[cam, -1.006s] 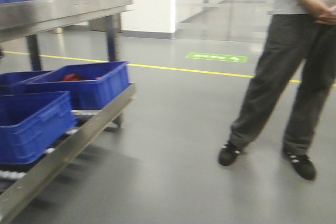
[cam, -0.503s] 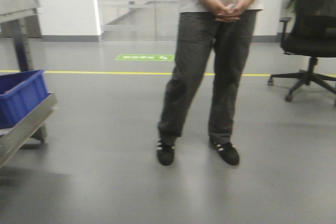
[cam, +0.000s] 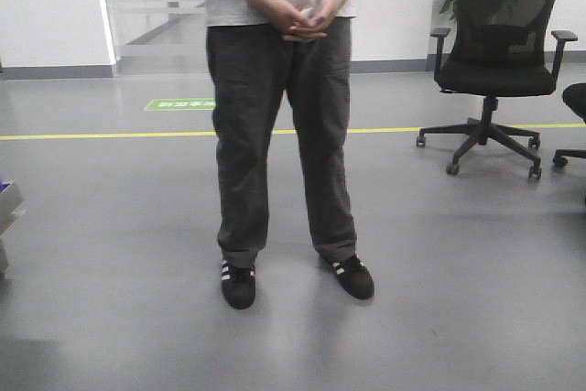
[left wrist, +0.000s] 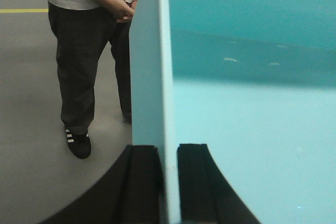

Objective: Fetch blue bin and place on conveyor start
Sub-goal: 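Carry the bin in both grippers while driving to the grey conveyor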

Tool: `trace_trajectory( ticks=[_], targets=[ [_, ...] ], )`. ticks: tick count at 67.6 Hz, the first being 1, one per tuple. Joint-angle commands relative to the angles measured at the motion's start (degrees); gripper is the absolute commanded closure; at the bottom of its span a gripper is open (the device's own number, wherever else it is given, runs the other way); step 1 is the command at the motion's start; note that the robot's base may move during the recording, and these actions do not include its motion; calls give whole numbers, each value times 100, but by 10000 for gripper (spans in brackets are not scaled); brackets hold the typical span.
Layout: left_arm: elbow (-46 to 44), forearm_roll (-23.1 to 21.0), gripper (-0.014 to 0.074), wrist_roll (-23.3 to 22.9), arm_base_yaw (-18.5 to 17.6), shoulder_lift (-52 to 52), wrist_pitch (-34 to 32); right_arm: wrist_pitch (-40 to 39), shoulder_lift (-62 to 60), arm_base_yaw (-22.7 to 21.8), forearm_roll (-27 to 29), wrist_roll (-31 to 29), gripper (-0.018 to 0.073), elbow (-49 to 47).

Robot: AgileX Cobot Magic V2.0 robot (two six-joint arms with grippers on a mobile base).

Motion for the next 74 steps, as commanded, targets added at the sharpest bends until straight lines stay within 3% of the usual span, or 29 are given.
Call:
trace_trajectory(
  ticks=[1,74],
  targets=[
    [-70,-157,708,-45,-12,-96,-481,-109,-51,-19,-38,-176,711,-48],
    [-70,-157,708,-45,-12,-96,-481,-130,-51,-19,-38,-176,711,-48]
  ],
)
